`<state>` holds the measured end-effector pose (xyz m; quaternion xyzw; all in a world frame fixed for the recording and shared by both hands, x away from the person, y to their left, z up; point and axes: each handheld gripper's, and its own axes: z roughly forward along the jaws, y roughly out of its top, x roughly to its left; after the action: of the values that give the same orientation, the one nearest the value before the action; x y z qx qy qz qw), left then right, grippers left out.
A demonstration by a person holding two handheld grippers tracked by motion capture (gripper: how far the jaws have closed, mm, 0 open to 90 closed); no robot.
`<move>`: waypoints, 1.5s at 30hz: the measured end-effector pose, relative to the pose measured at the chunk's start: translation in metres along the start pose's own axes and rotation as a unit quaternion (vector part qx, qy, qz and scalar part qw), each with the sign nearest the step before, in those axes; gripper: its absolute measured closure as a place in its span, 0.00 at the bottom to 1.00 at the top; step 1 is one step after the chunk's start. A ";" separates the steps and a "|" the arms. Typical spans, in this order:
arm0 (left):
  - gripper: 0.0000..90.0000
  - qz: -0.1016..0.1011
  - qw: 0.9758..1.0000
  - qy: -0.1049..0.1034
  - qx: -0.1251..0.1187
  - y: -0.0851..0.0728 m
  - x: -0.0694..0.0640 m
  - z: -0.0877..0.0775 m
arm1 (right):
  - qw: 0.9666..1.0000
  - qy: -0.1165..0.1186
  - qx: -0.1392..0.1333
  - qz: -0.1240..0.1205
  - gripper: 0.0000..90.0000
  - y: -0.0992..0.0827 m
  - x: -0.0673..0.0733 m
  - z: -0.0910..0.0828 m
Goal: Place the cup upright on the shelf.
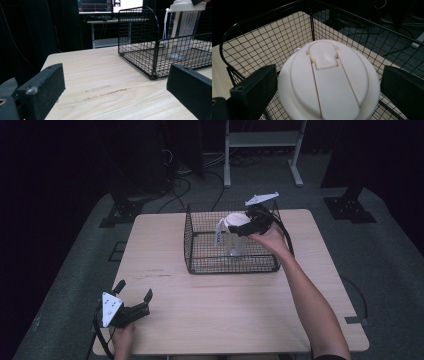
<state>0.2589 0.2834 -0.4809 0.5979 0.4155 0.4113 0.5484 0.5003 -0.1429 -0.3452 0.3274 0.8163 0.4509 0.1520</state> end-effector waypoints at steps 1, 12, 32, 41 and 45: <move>0.01 0.000 1.000 0.000 0.000 0.000 0.000 0.000 | 1.000 0.000 -0.002 0.000 0.01 0.000 0.000 -0.001; 0.01 0.003 1.000 0.001 0.002 0.000 0.000 0.000 | 1.000 -0.001 -0.011 0.000 0.01 0.002 0.002 -0.010; 0.01 0.006 1.000 0.002 0.004 0.000 -0.001 0.001 | 0.999 -0.001 -0.037 -0.007 0.01 -0.003 0.010 -0.050; 0.01 0.005 1.000 0.001 0.003 0.000 -0.001 0.000 | 0.999 -0.002 -0.039 -0.008 0.01 -0.015 0.013 -0.067; 0.01 0.007 1.000 0.002 0.003 0.000 -0.002 0.000 | 0.999 0.003 -0.033 -0.008 0.01 -0.017 0.014 -0.072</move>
<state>0.2588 0.2818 -0.4808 0.6015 0.4139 0.4148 0.5429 0.4438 -0.1860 -0.3195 0.3143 0.8042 0.4770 0.1641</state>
